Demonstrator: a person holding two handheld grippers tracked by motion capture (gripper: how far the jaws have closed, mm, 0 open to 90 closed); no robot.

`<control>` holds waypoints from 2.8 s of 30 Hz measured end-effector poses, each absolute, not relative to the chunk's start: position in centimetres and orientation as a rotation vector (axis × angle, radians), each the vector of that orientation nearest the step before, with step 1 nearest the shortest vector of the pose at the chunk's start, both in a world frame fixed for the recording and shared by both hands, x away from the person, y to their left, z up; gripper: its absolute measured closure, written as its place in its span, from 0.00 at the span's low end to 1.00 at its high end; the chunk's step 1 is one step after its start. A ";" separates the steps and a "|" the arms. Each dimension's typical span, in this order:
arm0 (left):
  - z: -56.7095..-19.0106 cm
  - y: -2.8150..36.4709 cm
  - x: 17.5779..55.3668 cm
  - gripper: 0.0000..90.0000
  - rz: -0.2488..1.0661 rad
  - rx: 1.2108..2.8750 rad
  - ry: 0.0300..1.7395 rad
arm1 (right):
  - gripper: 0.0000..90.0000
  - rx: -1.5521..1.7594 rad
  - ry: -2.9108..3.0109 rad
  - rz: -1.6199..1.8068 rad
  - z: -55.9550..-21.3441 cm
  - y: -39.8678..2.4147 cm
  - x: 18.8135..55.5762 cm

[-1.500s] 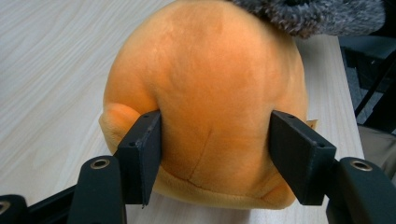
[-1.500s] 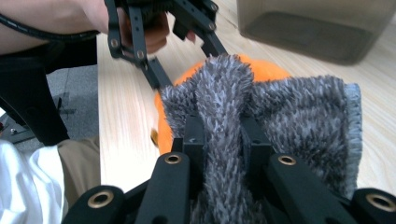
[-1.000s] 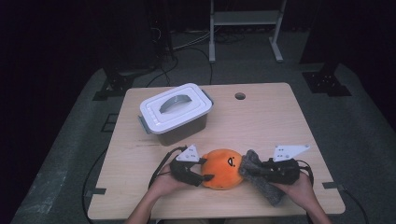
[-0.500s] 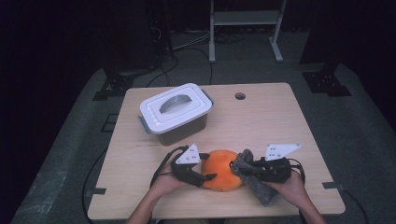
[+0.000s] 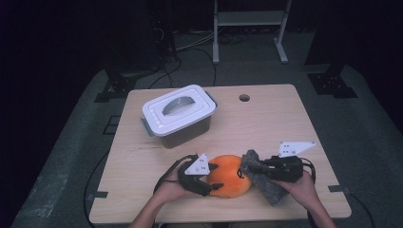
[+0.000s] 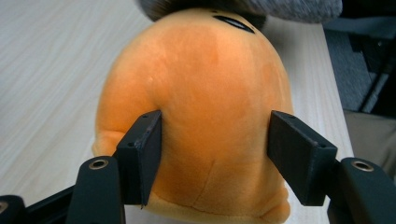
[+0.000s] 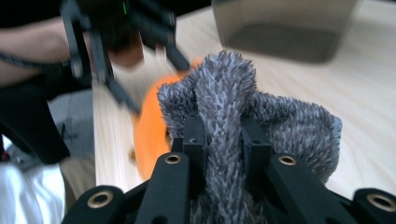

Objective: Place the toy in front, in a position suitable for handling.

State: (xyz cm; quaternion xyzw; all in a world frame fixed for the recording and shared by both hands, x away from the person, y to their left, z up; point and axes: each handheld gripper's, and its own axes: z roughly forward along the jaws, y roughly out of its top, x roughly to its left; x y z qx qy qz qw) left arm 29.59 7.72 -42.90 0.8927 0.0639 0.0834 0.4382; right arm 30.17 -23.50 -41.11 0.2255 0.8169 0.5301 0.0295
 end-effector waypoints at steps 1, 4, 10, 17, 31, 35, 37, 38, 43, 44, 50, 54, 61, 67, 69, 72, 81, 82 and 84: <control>-42.9 7.7 29.6 0.40 0.210 2.223 0.153 | 0.84 0.683 2.526 1.629 -41.0 -23.0 30.3; -42.3 8.0 29.6 0.29 0.188 2.206 0.149 | 0.84 0.640 2.596 1.558 -41.9 -21.5 30.2; -41.9 7.4 29.5 0.27 0.227 2.172 0.165 | 0.84 0.583 2.635 1.516 -41.9 -21.8 29.7; -41.9 6.2 28.1 0.41 0.229 2.236 0.066 | 0.84 0.590 2.559 1.609 -40.2 -21.8 29.6; -42.3 6.5 28.1 0.42 0.235 2.246 0.089 | 0.84 0.678 2.625 1.529 -41.7 -23.0 30.0; -41.6 6.6 28.2 0.29 0.251 2.230 0.080 | 0.84 0.660 2.645 1.528 -42.0 -22.8 29.9; -40.9 6.6 28.4 0.23 0.267 2.184 0.117 | 0.84 0.643 2.645 1.523 -42.0 -22.7 29.9; -40.9 6.6 28.4 0.20 0.267 2.184 0.117 | 0.84 0.643 2.645 1.523 -42.0 -22.7 29.9; -41.5 6.2 28.4 0.35 0.312 2.219 0.112 | 0.84 0.630 2.669 1.533 -42.0 -22.7 29.9; -41.5 6.2 28.4 0.38 0.312 2.219 0.112 | 0.84 0.630 2.669 1.533 -42.0 -22.7 29.9; -41.5 6.0 27.5 0.41 0.269 2.230 0.019 | 0.84 0.613 2.598 1.583 -40.6 -21.9 29.5; -41.7 6.1 27.5 0.41 0.284 2.246 0.025 | 0.84 0.593 2.602 1.551 -40.7 -20.9 29.5; -42.1 6.9 28.4 0.42 0.254 2.231 0.103 | 0.84 0.689 2.611 1.572 -41.9 -22.9 30.1; -42.5 7.8 29.6 0.42 0.207 2.212 0.196 | 0.84 0.766 2.614 1.530 -42.9 -24.6 30.3; -42.6 7.9 29.8 0.42 0.204 2.206 0.218 | 0.84 0.760 2.602 1.526 -42.7 -24.7 30.2; -42.7 8.1 30.4 0.41 0.189 2.196 0.264 | 0.84 0.711 2.575 1.555 -42.1 -24.4 29.9; -43.1 8.7 31.3 0.39 0.178 2.160 0.340 | 0.84 0.620 2.587 1.482 -41.8 -22.6 29.2; -43.2 8.7 31.4 0.39 0.172 2.155 0.347 | 0.84 0.620 2.587 1.482 -41.8 -22.6 29.2; -43.3 8.8 31.6 0.39 0.159 2.144 0.367 | 0.84 0.657 2.597 1.443 -42.4 -23.3 29.4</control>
